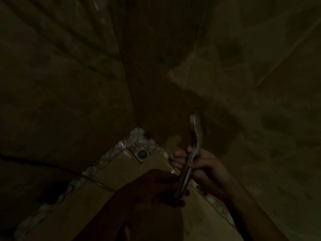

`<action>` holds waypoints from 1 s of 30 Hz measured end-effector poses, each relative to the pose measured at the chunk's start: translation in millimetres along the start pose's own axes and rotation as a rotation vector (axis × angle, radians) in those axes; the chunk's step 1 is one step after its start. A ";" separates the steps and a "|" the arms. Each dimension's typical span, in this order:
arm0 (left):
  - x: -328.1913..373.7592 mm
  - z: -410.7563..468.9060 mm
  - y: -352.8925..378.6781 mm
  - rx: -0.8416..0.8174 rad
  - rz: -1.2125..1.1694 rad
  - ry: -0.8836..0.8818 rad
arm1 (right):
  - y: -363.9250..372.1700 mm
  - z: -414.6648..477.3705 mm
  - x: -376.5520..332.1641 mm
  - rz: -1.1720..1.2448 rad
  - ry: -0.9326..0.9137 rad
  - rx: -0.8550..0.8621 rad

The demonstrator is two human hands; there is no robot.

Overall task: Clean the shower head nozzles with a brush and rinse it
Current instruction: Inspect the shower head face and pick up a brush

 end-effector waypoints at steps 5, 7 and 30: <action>109.7 -72.7 54.5 0.155 0.196 0.174 | 85.5 -77.3 -81.9 -0.319 -0.016 0.126; 144.2 -103.6 72.6 0.227 0.350 0.245 | 118.4 -108.6 -105.8 -0.469 -0.007 0.197; 303.7 -313.7 106.8 0.500 0.329 0.572 | 403.3 -202.1 -171.0 -0.690 -0.360 0.163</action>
Point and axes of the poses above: each hand's wrist, its own z-axis towards the middle knuckle, its own y-axis out of the palm, x = y × z, the point moved 6 cm from there along z, towards the middle knuckle, and after that the axes turned 9 degrees about y, right-handed, at the moved point
